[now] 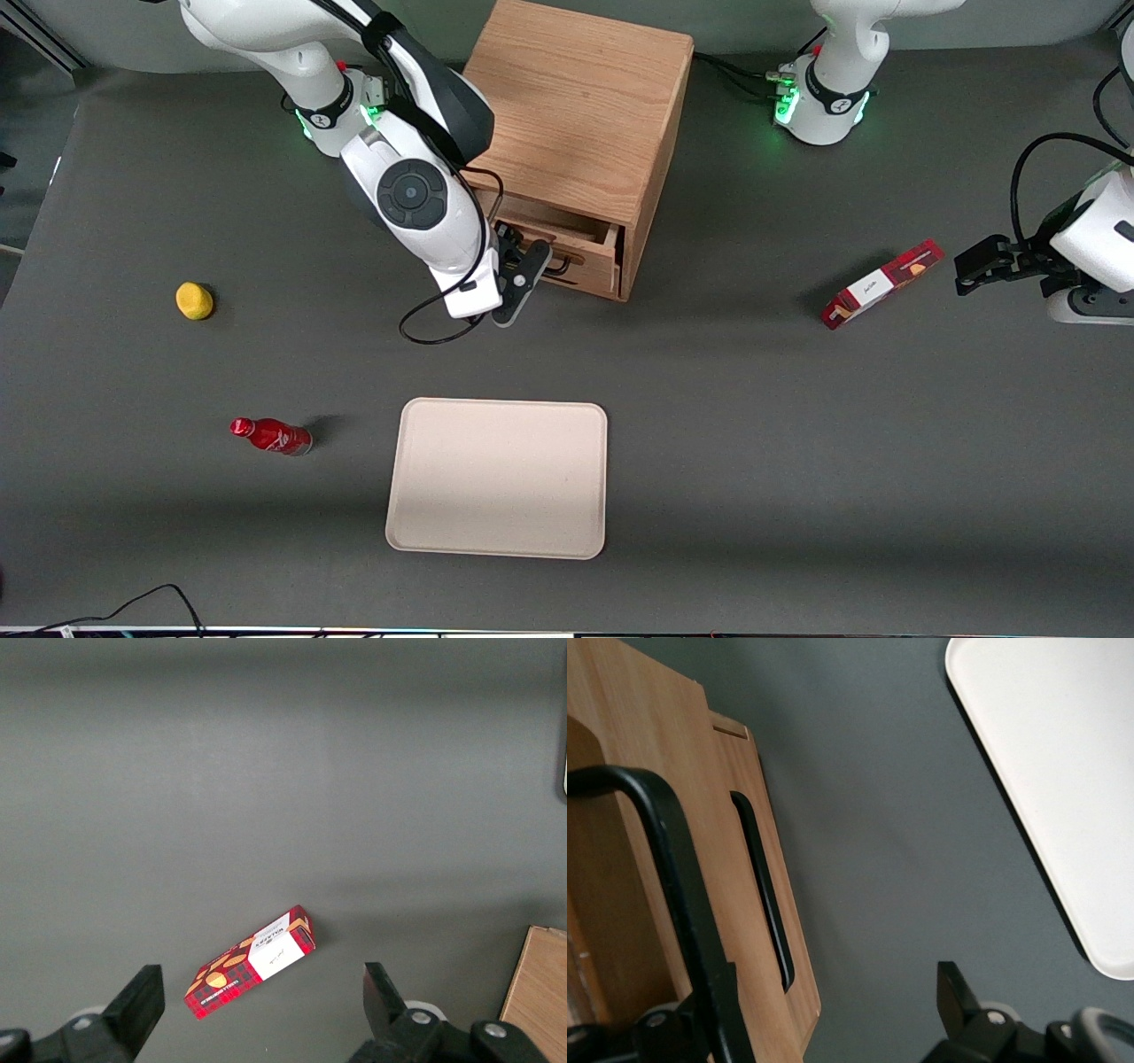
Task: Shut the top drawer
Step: 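Push the drawer front with the right gripper into the cabinet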
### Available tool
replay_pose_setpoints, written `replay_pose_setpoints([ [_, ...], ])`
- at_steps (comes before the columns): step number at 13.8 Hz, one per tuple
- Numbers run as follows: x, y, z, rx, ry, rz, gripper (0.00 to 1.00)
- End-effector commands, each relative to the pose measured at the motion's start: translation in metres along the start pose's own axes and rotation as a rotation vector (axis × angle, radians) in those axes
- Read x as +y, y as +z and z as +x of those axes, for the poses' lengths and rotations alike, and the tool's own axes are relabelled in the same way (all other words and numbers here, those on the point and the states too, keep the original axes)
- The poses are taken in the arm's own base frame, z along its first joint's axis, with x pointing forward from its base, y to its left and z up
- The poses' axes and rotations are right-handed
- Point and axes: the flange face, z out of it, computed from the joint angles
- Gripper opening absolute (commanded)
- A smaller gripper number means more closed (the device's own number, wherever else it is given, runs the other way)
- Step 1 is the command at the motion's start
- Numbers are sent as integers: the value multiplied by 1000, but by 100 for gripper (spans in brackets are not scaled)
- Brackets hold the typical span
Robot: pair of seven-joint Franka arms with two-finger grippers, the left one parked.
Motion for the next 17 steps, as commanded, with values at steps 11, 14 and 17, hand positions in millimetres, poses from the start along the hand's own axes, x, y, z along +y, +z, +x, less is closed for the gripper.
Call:
replay_pose_setpoints([
  [11,-48,-11,-4,5,12,5,100],
  [14,-53,-17,-8,-5,14,11,100],
  [17,-57,-32,-10,-6,8,18,100],
])
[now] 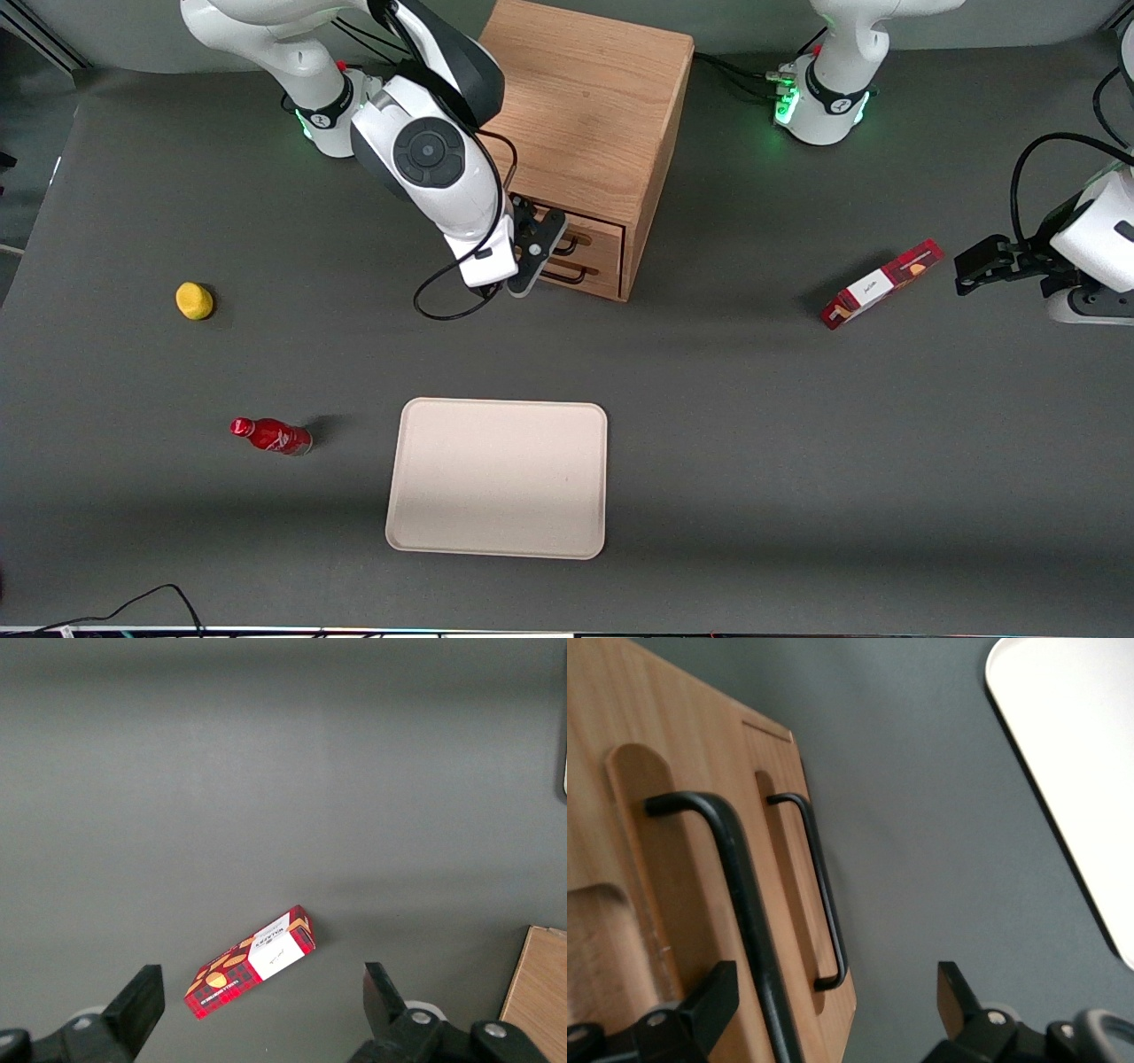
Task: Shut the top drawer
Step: 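Pull the right gripper back from the closed drawer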
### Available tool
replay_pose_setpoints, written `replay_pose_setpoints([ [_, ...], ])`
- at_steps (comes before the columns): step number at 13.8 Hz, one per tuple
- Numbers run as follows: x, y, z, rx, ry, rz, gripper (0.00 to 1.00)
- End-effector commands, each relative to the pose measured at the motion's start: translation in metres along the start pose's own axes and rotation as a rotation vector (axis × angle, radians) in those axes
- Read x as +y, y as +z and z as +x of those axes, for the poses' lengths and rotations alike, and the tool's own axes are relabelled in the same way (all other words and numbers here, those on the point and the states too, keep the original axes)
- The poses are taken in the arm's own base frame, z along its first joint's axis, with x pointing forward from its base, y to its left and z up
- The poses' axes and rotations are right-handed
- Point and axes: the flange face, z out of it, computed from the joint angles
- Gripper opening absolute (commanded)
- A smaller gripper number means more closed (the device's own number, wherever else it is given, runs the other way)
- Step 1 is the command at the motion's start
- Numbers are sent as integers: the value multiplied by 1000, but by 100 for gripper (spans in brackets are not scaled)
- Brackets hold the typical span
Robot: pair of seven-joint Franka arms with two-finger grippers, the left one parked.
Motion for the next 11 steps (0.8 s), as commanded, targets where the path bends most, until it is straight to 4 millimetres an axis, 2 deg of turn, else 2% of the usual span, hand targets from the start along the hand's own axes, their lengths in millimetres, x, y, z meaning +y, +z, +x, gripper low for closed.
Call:
replay_pose_setpoints([
  [1,-15,-18,-10,-12,14,12,100],
  [4,-5,-47,-13,-17,19,16,100],
  [7,21,-87,-24,30,80,52,100],
  [9,47,-118,-41,86,154,53,100],
  [11,76,-147,-69,136,243,41,100],
])
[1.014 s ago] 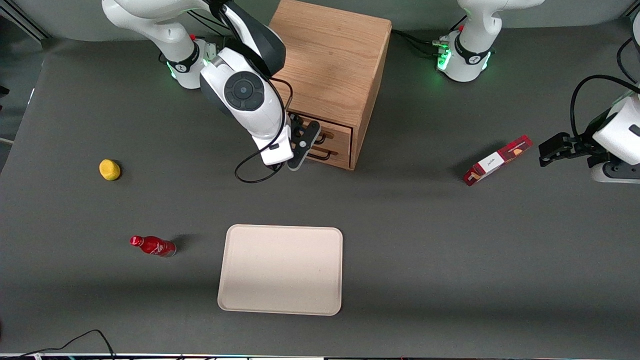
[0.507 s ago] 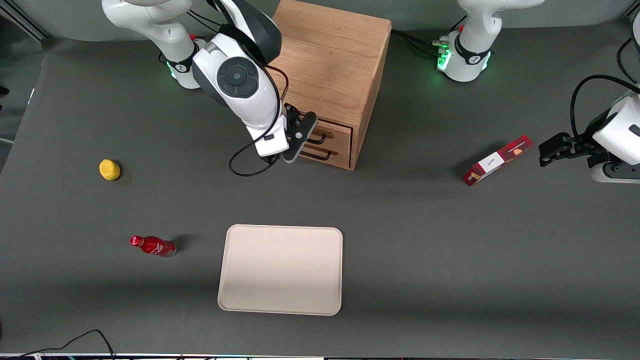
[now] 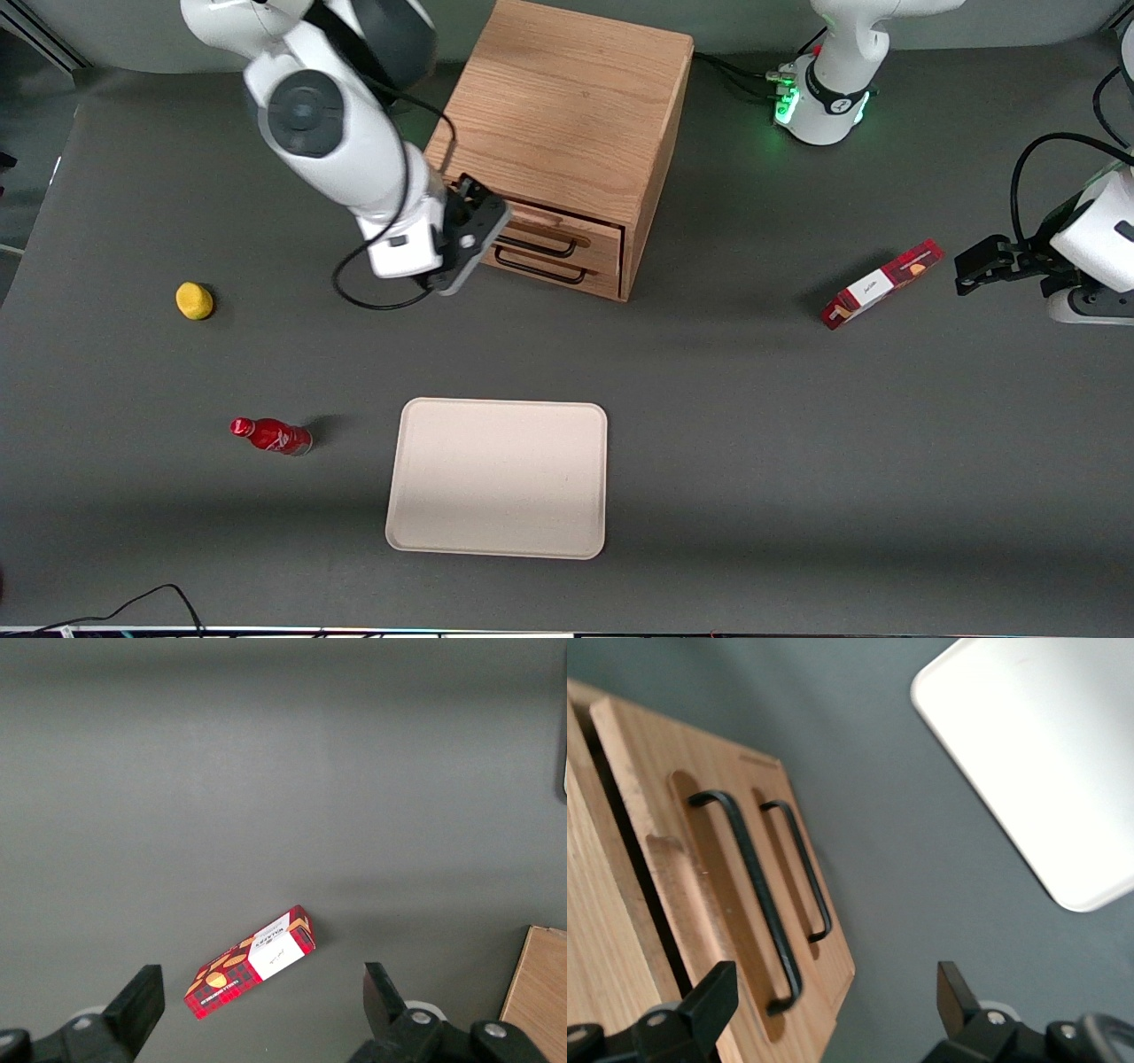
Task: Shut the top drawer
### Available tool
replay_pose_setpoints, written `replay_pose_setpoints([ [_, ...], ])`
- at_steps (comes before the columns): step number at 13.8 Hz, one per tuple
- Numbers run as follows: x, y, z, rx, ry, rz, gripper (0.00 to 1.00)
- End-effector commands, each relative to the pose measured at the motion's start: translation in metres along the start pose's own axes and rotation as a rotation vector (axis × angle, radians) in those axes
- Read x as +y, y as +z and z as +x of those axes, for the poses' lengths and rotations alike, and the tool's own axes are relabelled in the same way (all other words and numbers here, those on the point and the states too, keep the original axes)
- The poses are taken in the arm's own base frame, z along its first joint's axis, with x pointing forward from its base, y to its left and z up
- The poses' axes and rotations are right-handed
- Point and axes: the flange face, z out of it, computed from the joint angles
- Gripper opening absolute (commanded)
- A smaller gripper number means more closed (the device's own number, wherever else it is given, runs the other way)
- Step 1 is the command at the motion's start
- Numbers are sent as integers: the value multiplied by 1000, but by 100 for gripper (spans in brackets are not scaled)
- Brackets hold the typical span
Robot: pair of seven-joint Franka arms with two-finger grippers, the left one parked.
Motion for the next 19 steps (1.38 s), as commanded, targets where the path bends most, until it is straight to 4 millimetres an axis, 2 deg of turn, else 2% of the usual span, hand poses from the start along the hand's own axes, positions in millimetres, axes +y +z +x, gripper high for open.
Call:
replay_pose_setpoints([
  [1,32,-51,-30,72,121,-12,100],
  [2,42,-65,-43,85,181,-28,100],
  [3,58,-78,-63,86,258,-45,100],
  [6,85,-117,-122,112,439,-162,100],
  [7,104,-134,-144,146,619,-172,100],
  [9,141,-143,-175,156,827,-159,100],
  [11,178,-148,-209,144,907,-154,100],
  [12,186,-148,-218,138,927,-155,100],
  [15,195,-143,-225,93,942,-209,100],
  [19,192,-141,-226,73,942,-207,100],
])
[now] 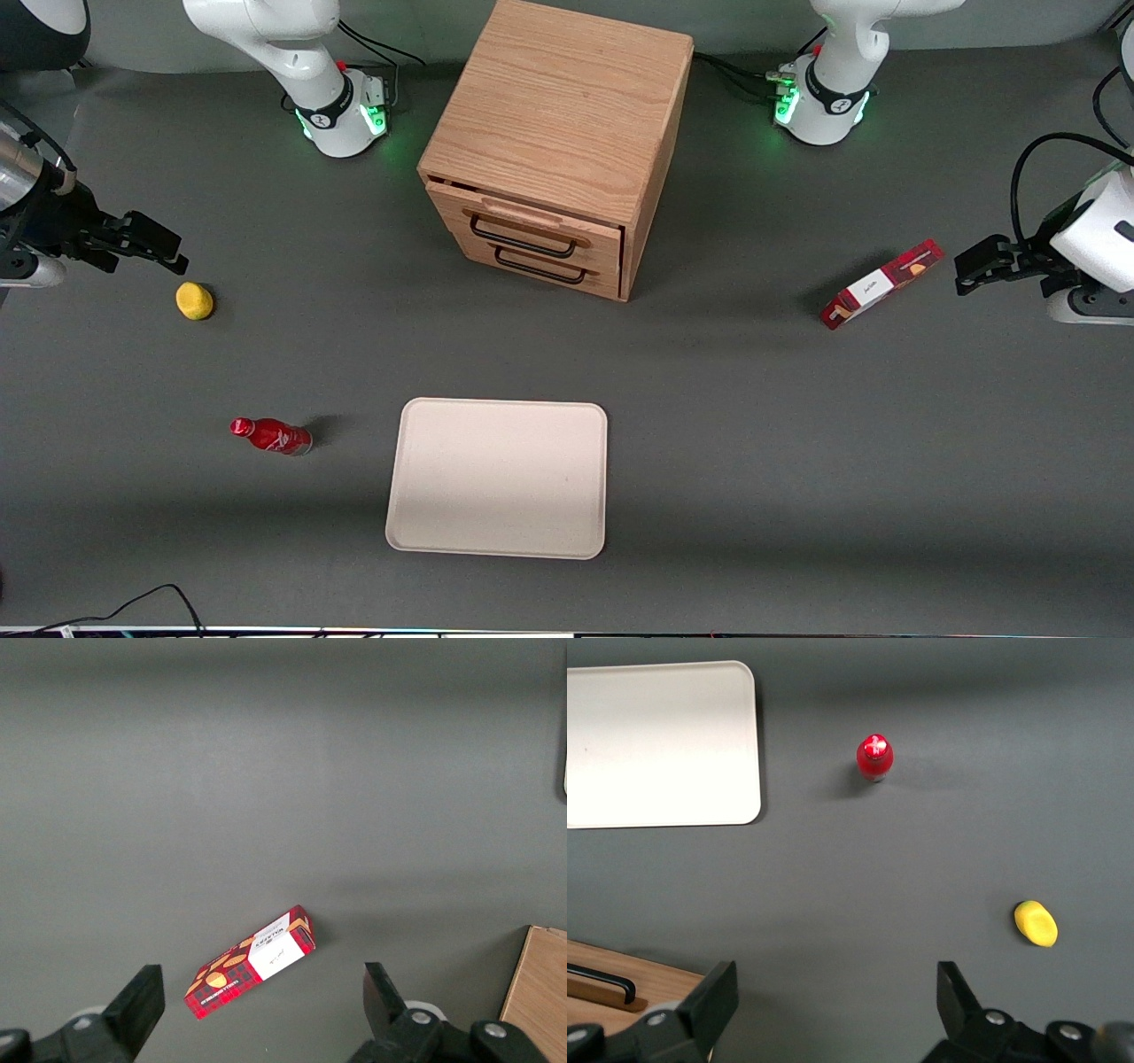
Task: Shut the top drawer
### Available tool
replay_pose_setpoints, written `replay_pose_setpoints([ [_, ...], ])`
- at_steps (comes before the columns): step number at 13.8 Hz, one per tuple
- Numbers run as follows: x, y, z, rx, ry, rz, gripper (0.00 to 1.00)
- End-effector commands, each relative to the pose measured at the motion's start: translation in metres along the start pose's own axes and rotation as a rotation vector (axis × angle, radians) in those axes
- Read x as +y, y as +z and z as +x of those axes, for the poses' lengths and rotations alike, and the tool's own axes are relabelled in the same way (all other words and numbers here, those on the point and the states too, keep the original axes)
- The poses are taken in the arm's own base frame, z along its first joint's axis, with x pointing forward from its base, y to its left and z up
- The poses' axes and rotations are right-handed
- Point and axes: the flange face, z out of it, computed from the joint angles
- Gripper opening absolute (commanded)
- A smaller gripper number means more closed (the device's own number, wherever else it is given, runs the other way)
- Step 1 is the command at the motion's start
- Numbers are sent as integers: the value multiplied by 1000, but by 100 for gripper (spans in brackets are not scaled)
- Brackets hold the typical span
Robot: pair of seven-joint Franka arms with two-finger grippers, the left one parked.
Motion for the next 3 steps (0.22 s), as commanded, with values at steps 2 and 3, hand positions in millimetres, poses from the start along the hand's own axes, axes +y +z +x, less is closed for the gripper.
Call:
replay_pose_setpoints([
  [2,-5,-2,-5,-14,14,-23,100],
  [3,-5,-5,-7,-9,14,-23,100],
])
